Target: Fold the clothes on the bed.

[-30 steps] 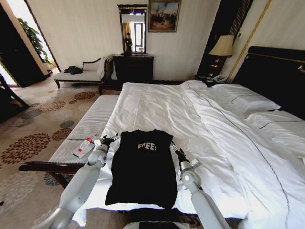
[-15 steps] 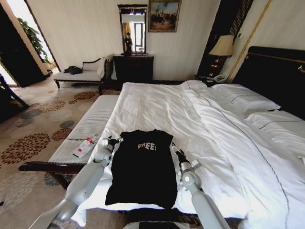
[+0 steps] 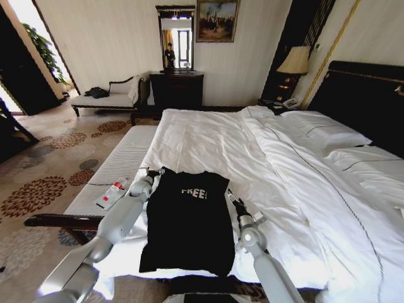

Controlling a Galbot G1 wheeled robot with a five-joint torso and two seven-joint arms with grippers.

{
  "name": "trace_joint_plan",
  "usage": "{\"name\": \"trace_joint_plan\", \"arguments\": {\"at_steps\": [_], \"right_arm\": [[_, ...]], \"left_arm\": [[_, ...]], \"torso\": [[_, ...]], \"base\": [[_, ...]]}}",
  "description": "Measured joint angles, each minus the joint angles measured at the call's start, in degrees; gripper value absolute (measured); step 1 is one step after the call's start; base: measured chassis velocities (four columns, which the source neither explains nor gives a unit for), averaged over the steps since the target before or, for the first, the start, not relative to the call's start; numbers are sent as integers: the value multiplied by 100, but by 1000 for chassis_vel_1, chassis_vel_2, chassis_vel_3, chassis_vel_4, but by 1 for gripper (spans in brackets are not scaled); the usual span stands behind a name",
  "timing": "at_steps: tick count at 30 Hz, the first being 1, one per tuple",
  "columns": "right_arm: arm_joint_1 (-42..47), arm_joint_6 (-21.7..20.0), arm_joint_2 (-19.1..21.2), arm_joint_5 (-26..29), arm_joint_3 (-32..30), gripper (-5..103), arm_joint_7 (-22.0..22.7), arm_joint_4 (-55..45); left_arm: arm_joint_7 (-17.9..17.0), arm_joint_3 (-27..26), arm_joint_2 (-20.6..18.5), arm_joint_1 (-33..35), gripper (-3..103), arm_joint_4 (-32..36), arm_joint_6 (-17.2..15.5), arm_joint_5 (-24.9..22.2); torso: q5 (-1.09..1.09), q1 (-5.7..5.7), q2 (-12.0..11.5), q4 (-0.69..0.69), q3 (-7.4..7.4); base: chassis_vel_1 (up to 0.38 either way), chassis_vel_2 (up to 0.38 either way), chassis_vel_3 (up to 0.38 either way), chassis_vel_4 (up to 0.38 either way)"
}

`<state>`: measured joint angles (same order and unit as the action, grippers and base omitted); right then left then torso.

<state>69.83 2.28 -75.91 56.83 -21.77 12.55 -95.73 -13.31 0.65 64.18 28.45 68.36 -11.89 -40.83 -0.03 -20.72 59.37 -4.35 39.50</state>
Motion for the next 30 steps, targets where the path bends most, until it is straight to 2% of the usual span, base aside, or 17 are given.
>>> {"name": "trace_joint_plan", "arguments": {"at_steps": [6,9,10,13,19,22,26,30], "right_arm": [[-8,-1,8,-9,-3,100,2,25],[-79,-2,5,-23,47,100,9,76],[-79,-2,5,-23,47,100,9,76],[-134,-8,7,-25,87,100,21,107],[-220,-21,21,-25,134,100,39,204],[-283,-31,21,-25,148,100,68,268],[-491,-111,61,28,151,100,178,434],[-825,-274,190,111,195,100,264,721]], "left_arm": [[149,215,-435,98,100,695,-56,250],[381,266,-719,352,100,732,-58,828],[381,266,-719,352,100,732,-58,828],[635,255,-999,623,100,695,-36,1292],[919,61,-1366,1316,100,1038,51,1428],[939,-21,-1384,1590,100,1141,103,1507],[886,-365,-1205,2009,100,1343,175,1500],[664,-760,-964,2213,100,1597,200,1208]], "torso": [[-1,0,0,1,-1],[-1,0,0,2,-1],[-1,0,0,2,-1],[-3,0,0,4,-1],[-1,1,0,2,-1],[-1,1,0,2,-1],[-1,1,0,2,0],[0,1,0,0,-1]], "base": [[0,0,0,0],[0,0,0,0],[0,0,0,0],[0,0,0,0],[0,0,0,0],[0,0,0,0],[0,0,0,0],[0,0,0,0]]}}
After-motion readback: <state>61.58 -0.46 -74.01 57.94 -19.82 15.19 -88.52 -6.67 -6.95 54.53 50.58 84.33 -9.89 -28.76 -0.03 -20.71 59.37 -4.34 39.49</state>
